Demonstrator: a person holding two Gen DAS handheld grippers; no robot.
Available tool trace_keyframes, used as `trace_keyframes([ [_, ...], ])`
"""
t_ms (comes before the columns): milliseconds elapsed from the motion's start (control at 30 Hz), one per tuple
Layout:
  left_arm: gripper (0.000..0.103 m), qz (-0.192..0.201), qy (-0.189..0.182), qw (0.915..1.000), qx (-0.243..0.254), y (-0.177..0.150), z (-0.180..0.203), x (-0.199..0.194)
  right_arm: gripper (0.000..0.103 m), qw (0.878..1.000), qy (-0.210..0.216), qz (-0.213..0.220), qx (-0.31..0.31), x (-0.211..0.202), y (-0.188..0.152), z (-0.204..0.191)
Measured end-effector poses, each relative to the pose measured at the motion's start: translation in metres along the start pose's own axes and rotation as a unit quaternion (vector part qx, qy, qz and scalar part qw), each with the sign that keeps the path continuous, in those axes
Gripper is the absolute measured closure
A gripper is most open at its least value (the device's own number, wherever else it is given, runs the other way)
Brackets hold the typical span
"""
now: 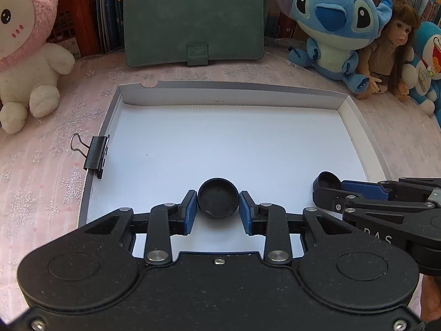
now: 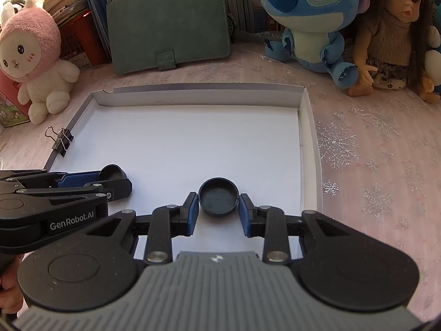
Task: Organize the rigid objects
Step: 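Carry the black lid and black cup over the white tray with both grippers, then open the left gripper to drop the lid while the right gripper releases the cup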
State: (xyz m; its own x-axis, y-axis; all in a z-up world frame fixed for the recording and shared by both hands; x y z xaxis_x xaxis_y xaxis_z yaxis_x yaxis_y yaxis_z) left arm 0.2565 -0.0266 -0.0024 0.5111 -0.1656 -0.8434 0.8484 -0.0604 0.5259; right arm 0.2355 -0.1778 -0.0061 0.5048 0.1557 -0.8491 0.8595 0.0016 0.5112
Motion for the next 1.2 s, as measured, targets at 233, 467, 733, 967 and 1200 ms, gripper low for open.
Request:
trace_keyframes([
  [233, 0.072, 0.003, 0.001, 1.0000, 0.000, 0.000, 0.000, 0.000, 0.066, 1.000, 0.001, 0.003, -0.003, 0.000, -0.001, 0.001],
  [467, 0.070, 0.012, 0.009, 0.9998, 0.014, -0.002, 0.003, 0.000, 0.065, 1.000, -0.001, 0.006, 0.002, 0.000, -0.001, 0.000],
  [733, 0.040, 0.029, 0.024, 0.9991, 0.022, -0.009, 0.000, -0.010, 0.057, 1.000, 0.004, 0.015, -0.004, -0.006, -0.006, -0.001],
  [967, 0.021, 0.076, 0.029, 0.9965, 0.019, -0.031, -0.004, -0.042, 0.041, 0.998, 0.006, 0.060, -0.035, -0.030, -0.020, -0.003],
  [1200, 0.016, 0.117, 0.011, 0.9931, 0.007, -0.067, -0.008, -0.077, 0.028, 0.992, 0.006, 0.114, -0.060, -0.061, -0.044, 0.000],
])
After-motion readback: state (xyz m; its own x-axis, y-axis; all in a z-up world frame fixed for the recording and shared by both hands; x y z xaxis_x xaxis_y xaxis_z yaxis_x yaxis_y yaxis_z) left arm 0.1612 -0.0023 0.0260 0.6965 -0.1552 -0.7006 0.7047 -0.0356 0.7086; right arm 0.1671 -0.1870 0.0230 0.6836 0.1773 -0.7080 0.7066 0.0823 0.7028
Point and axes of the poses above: each gripper's, at about its wrist camera, not at the fingertips, and x roughly the way its jaws point, z to its right, y to its top, the point moved 3 cm from there along x, roughly the way its jaws point, and after that the axes turned 2 degrees about -y, right-handed, at the moved point
